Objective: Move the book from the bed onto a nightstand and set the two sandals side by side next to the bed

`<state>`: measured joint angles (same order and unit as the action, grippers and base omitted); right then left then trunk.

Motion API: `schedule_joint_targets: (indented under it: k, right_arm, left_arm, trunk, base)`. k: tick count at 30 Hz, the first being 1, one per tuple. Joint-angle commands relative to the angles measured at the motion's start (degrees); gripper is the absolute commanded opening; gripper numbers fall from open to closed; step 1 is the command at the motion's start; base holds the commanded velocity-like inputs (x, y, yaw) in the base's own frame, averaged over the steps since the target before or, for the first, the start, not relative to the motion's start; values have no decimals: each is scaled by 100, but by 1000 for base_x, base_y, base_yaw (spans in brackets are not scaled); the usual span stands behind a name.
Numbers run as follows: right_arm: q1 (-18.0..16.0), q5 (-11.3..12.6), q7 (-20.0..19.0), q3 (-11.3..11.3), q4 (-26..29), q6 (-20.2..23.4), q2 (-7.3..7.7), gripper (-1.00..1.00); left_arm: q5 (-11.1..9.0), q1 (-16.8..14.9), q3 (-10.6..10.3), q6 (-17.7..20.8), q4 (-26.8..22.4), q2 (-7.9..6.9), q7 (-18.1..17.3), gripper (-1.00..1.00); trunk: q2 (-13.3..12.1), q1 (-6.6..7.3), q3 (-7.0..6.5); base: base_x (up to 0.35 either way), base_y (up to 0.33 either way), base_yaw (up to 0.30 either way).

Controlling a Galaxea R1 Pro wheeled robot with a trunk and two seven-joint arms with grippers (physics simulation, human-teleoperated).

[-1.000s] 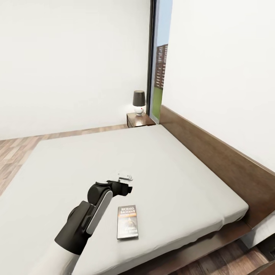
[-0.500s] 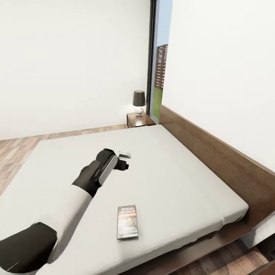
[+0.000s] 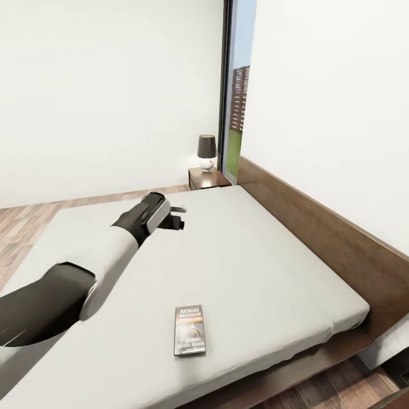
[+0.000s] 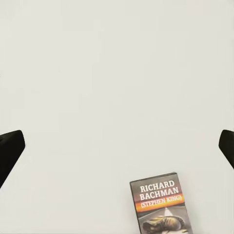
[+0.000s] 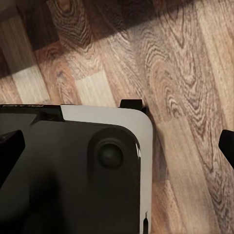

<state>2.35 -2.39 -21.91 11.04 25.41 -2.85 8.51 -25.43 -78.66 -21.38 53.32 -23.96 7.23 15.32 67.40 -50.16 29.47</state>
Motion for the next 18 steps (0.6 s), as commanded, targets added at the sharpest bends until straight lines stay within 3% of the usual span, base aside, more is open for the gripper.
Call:
schedule_joint_targets:
  k: [1,5,18]
  right_arm:
    - [2,-27,-41,39,8,-7,-5,100]
    - [2,-28,-41,39,7,-6,-7,100]
    - [2,-39,-41,32,4,-5,-7,100]
  left_arm:
    - [-77,-60,-42,-4,74,0,44,100]
    - [-111,-217,-42,-32,297,6,43,100]
    - [-120,-262,-45,-62,541,-11,27,100]
  trunk:
    - [3,-1,5]
    - [3,-1,5]
    - [3,-1,5]
  base:
    - [0,0,0]
    - [0,0,0]
    - [0,0,0]
